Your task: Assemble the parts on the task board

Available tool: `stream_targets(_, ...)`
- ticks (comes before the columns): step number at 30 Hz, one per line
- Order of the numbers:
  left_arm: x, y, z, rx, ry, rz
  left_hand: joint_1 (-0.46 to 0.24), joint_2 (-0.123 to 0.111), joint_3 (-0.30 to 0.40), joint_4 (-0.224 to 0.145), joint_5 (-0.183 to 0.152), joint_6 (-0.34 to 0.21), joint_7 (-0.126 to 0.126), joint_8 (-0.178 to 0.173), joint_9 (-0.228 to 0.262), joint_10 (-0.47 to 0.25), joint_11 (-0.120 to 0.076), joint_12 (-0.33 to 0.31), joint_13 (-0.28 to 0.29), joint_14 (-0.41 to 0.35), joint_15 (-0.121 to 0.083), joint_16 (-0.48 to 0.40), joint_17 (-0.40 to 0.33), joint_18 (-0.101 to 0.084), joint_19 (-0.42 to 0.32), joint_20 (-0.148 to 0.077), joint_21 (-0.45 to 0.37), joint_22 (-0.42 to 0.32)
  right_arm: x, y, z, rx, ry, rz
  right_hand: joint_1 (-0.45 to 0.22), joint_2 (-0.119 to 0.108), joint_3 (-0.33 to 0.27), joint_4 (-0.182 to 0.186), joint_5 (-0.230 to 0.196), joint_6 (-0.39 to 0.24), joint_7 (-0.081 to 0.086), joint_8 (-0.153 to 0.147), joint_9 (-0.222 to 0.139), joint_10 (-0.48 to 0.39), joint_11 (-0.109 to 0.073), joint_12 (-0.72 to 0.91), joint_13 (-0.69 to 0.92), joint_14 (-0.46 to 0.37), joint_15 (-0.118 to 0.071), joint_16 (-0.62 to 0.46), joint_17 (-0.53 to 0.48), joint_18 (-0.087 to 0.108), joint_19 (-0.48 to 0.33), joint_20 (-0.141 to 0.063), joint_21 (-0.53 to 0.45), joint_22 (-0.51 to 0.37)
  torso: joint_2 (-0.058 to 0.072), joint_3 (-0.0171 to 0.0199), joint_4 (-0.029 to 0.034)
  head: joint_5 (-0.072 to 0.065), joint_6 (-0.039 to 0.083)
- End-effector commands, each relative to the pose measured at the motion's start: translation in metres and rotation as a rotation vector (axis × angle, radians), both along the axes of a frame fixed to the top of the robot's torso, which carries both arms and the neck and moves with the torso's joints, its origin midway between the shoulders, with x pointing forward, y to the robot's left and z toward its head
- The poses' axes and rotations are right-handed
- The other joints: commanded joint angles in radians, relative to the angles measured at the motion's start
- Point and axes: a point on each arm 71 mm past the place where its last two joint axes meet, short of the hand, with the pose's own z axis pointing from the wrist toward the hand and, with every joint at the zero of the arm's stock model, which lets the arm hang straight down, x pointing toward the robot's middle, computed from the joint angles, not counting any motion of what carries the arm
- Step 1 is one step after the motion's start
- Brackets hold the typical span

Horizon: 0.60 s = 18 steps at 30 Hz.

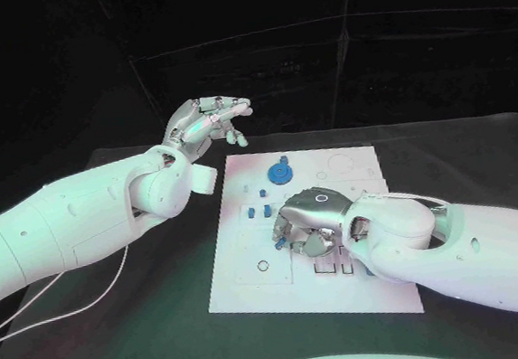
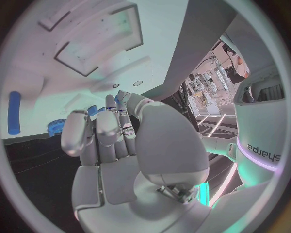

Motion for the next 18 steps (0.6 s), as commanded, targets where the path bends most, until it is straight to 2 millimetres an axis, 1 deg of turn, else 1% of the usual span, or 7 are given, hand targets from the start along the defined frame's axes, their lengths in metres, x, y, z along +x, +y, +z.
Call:
stream_targets(1,0.0001,-0.0009,0.0018,-0.011,-0.003,-0.010,-0.009,0.000,-0.001,-0.003,0.004,-0.004,0.002,-0.004,0.000,-0.002,0.005,-0.005,-0.001,-0.007,0.002,-0.004,-0.002,0.005,-0.003,-0.004,-0.003,-0.001,-0.0004,0.0002,-0.0003,-0.038,-0.006,-0.015,-0.012,0.001,-0.008,0.002,-0.003,0.007,-0.002,0.003,0.001,0.005,0.001,-0.003,0.001,0.012,0.007,0.004,-0.002,-0.018,-0.004,0.005,0.006,0.001,0.001,0.0001,0.0014,0.000,-0.001)
stream_targets(3,0.0000,-0.0009,0.0017,-0.011,-0.002,-0.010,-0.009,0.000,-0.001,-0.003,0.004,-0.004,0.002,-0.004,0.000,-0.002,0.005,-0.005,-0.001,-0.007,0.002,-0.004,-0.002,0.005,-0.003,-0.004,-0.003,-0.001,-0.0010,0.0005,0.0004,-0.047,-0.018,-0.023,-0.016,0.002,-0.009,0.003,-0.002,0.009,-0.003,0.003,0.002,0.006,0.000,-0.002,0.001,0.011,0.006,0.004,-0.003,-0.018,-0.004,0.005,0.006,0.000,0.001,0.0001,0.0014,0.000,-0.002)
stream_targets(5,0.0000,-0.0008,0.0017,-0.010,-0.002,-0.009,-0.009,0.000,-0.001,-0.003,0.004,-0.004,0.002,-0.004,0.000,-0.002,0.005,-0.006,-0.001,-0.007,0.002,-0.004,-0.002,0.005,-0.003,-0.003,-0.003,-0.001,-0.0015,0.0006,0.0009,-0.052,-0.023,-0.027,-0.017,0.002,-0.010,0.004,-0.001,0.009,-0.003,0.004,0.002,0.007,0.000,-0.002,0.001,0.011,0.006,0.004,-0.004,-0.018,-0.004,0.005,0.006,0.000,0.002,0.0011,0.0000,0.002,-0.002)
stream_targets(8,0.0001,-0.0007,0.0016,-0.010,-0.001,-0.009,-0.009,0.000,-0.001,-0.003,0.004,-0.004,0.002,-0.004,0.000,-0.002,0.005,-0.006,-0.001,-0.007,0.002,-0.004,-0.002,0.005,-0.004,-0.003,-0.004,-0.001,-0.0023,0.0015,0.0014,-0.057,-0.027,-0.029,-0.018,0.002,-0.010,0.004,-0.001,0.009,-0.003,0.004,0.002,0.007,0.000,-0.002,0.001,0.011,0.006,0.004,-0.004,-0.018,-0.004,0.005,0.006,0.000,0.002,0.0009,-0.0006,0.002,-0.002)
stream_targets(12,0.0001,-0.0015,0.0015,-0.010,0.000,-0.011,-0.009,0.000,-0.001,-0.003,0.004,-0.004,0.002,-0.004,0.000,-0.002,0.005,-0.006,-0.001,-0.007,0.002,-0.004,-0.002,0.005,-0.004,-0.003,-0.004,-0.001,-0.0027,0.0030,0.0013,-0.065,-0.027,-0.028,-0.018,0.002,-0.010,0.004,-0.001,0.009,-0.003,0.004,0.002,0.007,0.000,-0.002,0.001,0.011,0.006,0.004,-0.004,-0.018,-0.004,0.005,0.006,0.000,0.001,0.0000,0.0012,0.000,-0.004)
stream_targets(18,0.0002,-0.0018,0.0014,-0.010,0.001,-0.012,-0.010,-0.001,-0.002,-0.003,0.004,-0.005,0.003,-0.004,0.000,-0.003,0.005,-0.007,-0.001,-0.008,0.003,-0.004,-0.002,0.005,-0.004,-0.003,-0.004,-0.002,-0.0023,0.0037,0.0006,-0.074,-0.025,-0.031,-0.019,0.004,-0.010,0.004,0.001,0.010,-0.004,0.004,0.002,0.008,-0.001,-0.002,0.001,0.011,0.006,0.006,-0.002,-0.019,-0.004,0.005,0.007,0.002,0.001,0.0002,0.0012,0.001,-0.006)
